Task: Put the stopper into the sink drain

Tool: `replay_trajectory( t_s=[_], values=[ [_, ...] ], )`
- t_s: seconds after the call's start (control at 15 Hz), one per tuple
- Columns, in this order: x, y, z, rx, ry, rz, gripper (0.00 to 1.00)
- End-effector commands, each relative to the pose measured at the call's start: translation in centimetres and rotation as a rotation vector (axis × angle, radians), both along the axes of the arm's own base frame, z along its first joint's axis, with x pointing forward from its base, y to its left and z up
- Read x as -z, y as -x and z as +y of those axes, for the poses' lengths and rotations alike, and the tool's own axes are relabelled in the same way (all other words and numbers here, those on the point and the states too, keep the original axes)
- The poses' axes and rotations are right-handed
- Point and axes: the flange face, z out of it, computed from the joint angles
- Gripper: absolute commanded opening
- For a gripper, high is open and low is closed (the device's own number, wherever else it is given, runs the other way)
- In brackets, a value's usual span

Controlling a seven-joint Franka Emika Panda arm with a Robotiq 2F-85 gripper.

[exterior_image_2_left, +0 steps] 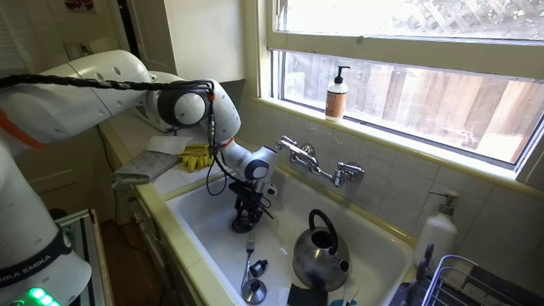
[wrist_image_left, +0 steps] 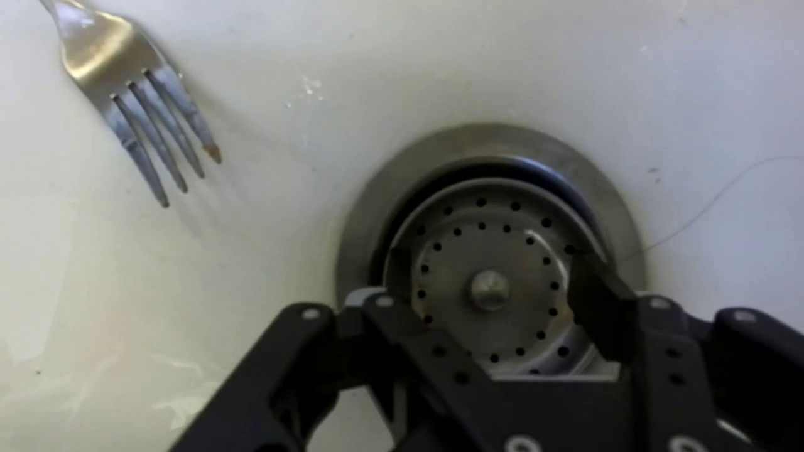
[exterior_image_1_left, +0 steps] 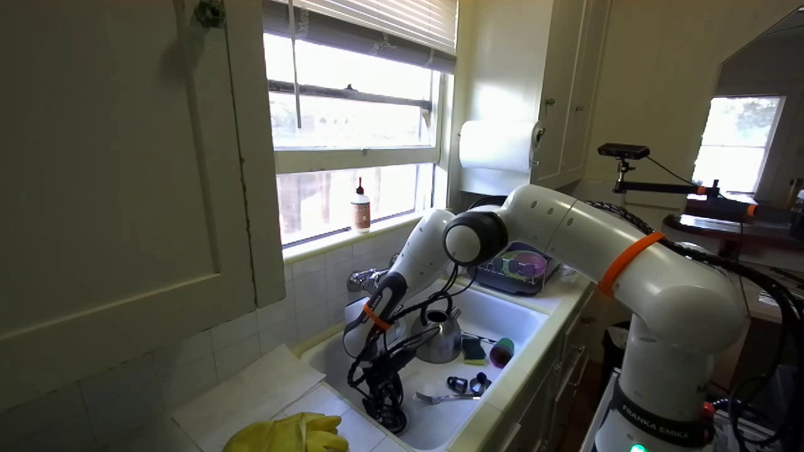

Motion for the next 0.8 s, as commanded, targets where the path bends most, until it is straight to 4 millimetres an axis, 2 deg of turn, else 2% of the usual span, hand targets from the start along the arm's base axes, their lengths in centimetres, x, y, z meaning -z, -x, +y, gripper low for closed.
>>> replay_trajectory(
  t_s=[0.0,0.27,0.33,0.47,0.73],
  values=[
    [0.5,0.01,-0.19,0.022,0.021,-0.015,0.37],
    [0.41,-0.06,-0.26,0.039,0.023,-0.024,0.04],
    [0.28,-0.11,-0.24,0.043,0.021,-0.03,0.01],
    [0.25,-0.15,-0.26,0.047,0.028,-0.036,0.04],
    [-0.13,0.08,-0.23,0.064,0.045,-0.032,0.04]
  ],
)
